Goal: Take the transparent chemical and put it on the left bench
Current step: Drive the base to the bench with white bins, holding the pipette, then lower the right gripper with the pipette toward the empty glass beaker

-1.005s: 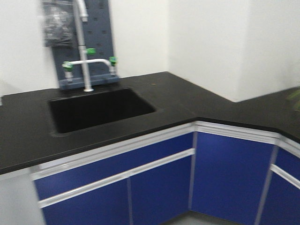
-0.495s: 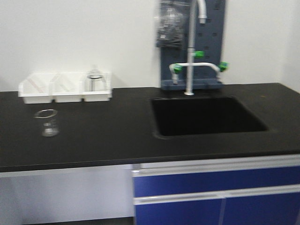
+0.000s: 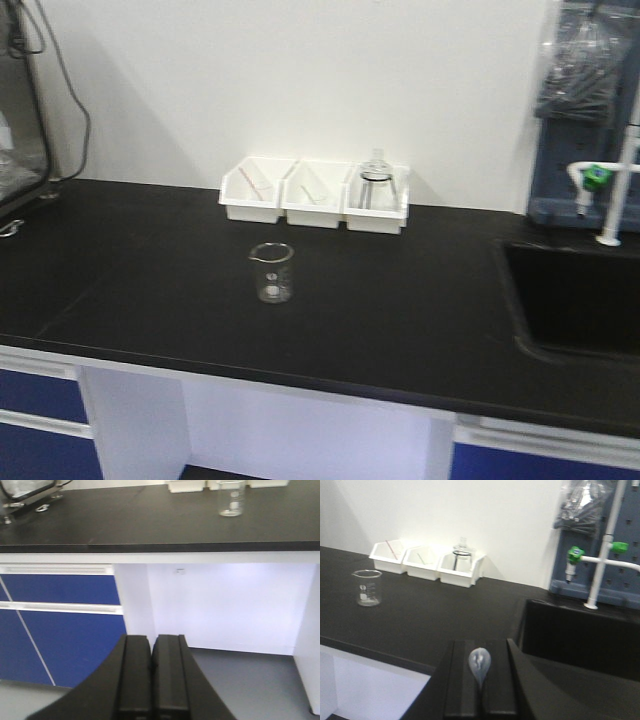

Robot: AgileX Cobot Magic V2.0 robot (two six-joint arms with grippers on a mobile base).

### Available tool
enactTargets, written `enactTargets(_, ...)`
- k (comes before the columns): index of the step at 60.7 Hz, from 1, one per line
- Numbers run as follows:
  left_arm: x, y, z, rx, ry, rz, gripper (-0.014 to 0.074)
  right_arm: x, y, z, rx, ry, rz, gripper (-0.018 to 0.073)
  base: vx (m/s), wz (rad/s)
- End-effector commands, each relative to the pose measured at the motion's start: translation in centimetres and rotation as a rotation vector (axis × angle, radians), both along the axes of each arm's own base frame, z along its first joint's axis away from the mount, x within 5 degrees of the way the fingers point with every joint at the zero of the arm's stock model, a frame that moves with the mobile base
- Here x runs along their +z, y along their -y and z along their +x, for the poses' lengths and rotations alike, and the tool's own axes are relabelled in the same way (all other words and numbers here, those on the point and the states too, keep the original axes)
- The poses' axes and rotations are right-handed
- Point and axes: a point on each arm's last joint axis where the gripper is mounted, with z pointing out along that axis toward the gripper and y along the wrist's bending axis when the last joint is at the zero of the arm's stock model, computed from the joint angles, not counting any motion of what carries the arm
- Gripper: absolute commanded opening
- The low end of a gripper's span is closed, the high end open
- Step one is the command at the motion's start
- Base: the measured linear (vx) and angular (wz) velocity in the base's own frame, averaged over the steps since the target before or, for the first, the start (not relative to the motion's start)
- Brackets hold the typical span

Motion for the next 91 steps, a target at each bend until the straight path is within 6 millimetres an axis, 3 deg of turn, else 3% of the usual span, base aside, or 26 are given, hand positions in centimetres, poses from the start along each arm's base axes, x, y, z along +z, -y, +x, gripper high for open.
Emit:
enactTargets(1, 0.27, -0.02, -0.15, -0.001, 0.081, -0.014, -0.0003, 1.41, -0.24, 0.06, 0.026, 0.078, -0.002, -0.0004, 0.26, 0.38)
enactTargets(91, 0.27, -0.02, -0.15, -0.001, 0.081, -0.014, -0.0003, 1.41, -0.24, 0.06, 0.026, 0.078, -0.001, -0.0004, 0.26, 0.01)
